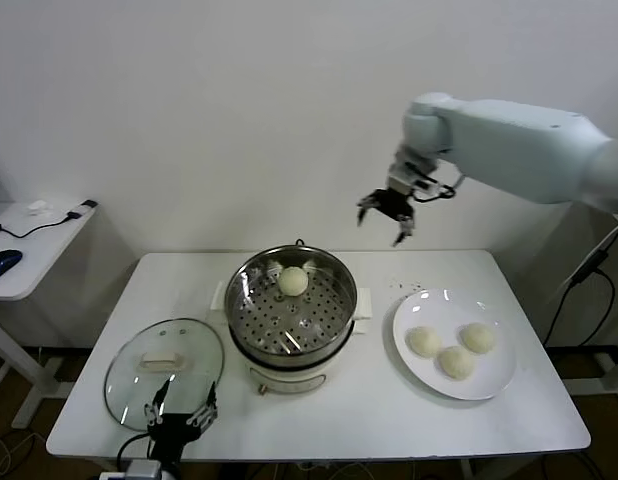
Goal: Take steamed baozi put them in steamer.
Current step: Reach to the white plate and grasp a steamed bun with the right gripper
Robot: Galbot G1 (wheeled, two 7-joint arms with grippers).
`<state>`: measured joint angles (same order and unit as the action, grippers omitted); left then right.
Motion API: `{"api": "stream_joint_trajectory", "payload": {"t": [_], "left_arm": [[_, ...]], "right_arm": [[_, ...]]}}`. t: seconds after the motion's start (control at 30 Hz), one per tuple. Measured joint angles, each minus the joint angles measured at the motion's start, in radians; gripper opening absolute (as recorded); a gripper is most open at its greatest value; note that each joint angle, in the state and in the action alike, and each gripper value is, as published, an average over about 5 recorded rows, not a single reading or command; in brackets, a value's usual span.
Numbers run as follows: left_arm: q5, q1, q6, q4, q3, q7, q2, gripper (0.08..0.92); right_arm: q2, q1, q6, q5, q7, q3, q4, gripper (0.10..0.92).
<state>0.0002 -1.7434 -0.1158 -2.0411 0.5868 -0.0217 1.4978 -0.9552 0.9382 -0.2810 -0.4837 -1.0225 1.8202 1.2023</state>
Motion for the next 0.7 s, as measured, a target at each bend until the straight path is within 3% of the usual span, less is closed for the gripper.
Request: {"api": "stream_joint_trajectory", "payload": {"t": [0.33, 0.7], "left_arm": [[-0.003, 0.002, 0.004, 0.002, 0.006, -0.003, 0.002, 0.823], [-0.004, -0.009, 0.012, 0.007, 0.007, -0.004, 0.005, 0.823]], "right_arm": [[0.211, -0.039, 0.364, -0.15, 0.151, 0.101, 0.217, 0.823], [0.247, -0.285, 0.555, -0.127, 0.248, -0.042, 0.188, 0.823]]}}
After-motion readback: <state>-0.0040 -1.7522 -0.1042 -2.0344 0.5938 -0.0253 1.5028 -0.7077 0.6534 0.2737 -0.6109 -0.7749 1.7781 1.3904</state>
